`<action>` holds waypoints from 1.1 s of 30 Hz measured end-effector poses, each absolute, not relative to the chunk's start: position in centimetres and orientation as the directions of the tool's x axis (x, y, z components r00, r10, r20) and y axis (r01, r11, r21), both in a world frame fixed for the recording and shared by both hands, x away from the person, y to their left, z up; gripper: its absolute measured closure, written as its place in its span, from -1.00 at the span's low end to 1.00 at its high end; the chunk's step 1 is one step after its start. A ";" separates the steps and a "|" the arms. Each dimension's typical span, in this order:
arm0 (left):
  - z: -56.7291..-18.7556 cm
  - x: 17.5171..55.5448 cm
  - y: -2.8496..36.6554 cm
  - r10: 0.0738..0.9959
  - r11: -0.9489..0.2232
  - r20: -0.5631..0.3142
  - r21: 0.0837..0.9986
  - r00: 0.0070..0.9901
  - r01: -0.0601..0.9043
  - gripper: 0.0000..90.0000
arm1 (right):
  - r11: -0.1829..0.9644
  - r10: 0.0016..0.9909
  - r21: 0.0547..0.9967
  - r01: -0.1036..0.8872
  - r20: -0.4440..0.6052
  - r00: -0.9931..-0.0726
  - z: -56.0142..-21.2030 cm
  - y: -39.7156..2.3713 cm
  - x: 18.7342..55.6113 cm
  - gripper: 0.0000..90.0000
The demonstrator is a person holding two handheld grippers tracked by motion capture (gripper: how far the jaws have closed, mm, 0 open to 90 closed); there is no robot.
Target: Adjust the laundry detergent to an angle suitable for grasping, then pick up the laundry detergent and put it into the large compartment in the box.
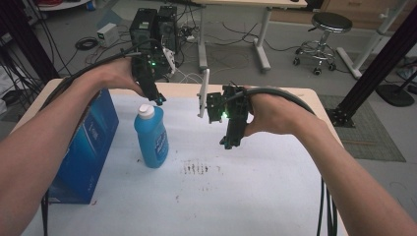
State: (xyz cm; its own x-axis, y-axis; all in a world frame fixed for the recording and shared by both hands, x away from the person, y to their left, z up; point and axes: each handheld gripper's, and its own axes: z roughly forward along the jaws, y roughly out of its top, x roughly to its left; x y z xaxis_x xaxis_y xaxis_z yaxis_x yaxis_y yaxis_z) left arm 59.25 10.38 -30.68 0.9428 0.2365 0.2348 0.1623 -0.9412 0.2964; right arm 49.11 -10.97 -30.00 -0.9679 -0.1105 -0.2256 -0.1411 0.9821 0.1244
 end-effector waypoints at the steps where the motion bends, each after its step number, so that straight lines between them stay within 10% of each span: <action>1: -30.6 59.2 10.4 0.241 -0.940 0.232 0.299 0.942 0.166 -0.56 | 0.982 -0.111 0.123 -0.141 -0.228 -0.967 -30.0 -10.9 49.1 -0.74; 33: -29.4 58.7 10.3 0.273 -0.927 0.213 0.319 0.938 0.197 -0.56 | 0.981 -0.120 0.122 -0.153 -0.241 -0.963 -29.8 -10.8 48.6 -0.74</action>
